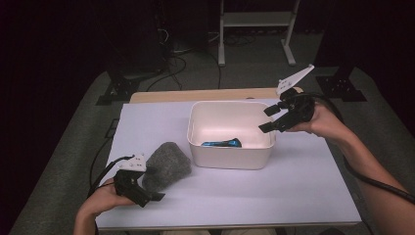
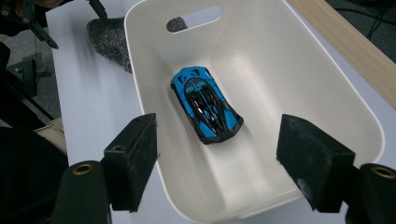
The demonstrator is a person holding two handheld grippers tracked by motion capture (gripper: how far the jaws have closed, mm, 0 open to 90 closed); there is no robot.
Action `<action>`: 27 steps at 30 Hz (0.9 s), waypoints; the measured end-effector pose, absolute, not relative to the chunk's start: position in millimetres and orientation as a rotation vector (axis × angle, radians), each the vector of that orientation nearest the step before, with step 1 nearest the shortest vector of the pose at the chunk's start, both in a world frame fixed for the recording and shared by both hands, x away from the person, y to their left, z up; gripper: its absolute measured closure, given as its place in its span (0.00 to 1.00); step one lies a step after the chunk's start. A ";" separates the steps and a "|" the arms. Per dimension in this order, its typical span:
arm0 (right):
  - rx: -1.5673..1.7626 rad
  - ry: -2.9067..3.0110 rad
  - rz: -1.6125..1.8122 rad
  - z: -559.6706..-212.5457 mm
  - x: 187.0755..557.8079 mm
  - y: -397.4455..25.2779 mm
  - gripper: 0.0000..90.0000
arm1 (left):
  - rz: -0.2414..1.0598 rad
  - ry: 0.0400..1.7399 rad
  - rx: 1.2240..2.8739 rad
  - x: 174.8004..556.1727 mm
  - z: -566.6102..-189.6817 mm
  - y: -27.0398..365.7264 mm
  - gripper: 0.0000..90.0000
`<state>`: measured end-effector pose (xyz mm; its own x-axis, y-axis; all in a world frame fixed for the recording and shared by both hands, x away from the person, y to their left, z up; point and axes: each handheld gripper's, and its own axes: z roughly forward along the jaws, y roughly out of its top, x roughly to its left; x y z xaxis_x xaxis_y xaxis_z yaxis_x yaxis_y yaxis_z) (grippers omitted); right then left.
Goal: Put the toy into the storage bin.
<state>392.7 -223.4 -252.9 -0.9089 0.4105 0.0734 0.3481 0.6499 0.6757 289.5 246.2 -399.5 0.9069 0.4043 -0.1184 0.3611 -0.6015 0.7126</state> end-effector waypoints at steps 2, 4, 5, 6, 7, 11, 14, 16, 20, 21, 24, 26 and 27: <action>0.649 2.767 1.111 -252.5 389.7 -226.4 0.31 | 0.069 0.543 2.272 289.6 -399.5 245.9 0.03; 0.654 2.762 1.116 -252.9 386.9 -230.5 0.31 | 0.067 0.545 2.272 289.6 -400.0 245.5 0.03; 0.661 2.758 1.118 -253.2 385.4 -232.6 0.31 | 0.067 0.543 2.273 289.7 -400.2 245.3 0.03; 0.673 2.754 1.120 -253.7 384.0 -234.7 0.31 | 0.065 0.542 2.274 289.7 -400.5 245.1 0.03; 0.681 2.753 1.122 -254.2 382.4 -236.7 0.31 | 0.064 0.541 2.275 289.6 -400.8 244.8 0.03; 0.699 2.743 1.128 -257.0 377.2 -244.6 0.30 | 0.060 0.538 2.277 289.5 -401.3 244.5 0.03; 0.718 2.735 1.132 -258.6 373.9 -250.0 0.30 | 0.060 0.540 2.276 289.6 -401.3 245.0 0.03; 0.727 2.729 1.139 -259.8 371.8 -254.2 0.30 | 0.060 0.540 2.274 289.6 -400.9 245.1 0.03; 0.736 2.722 1.143 -263.1 368.0 -260.2 0.30 | 0.062 0.537 2.270 289.7 -400.5 244.5 0.03; 0.748 2.719 1.149 -264.8 366.6 -262.4 0.30 | 0.060 0.538 2.273 290.1 -400.9 243.5 0.03; 0.764 2.715 1.156 -269.8 363.8 -267.9 0.30 | 0.058 0.534 2.277 290.7 -400.9 242.0 0.03; 0.779 2.712 1.162 -274.4 361.5 -272.7 0.30 | 0.059 0.531 2.279 291.2 -400.5 241.7 0.03; 0.791 2.710 1.166 -276.2 360.2 -274.8 0.30 | 0.058 0.531 2.278 291.6 -400.5 241.6 0.03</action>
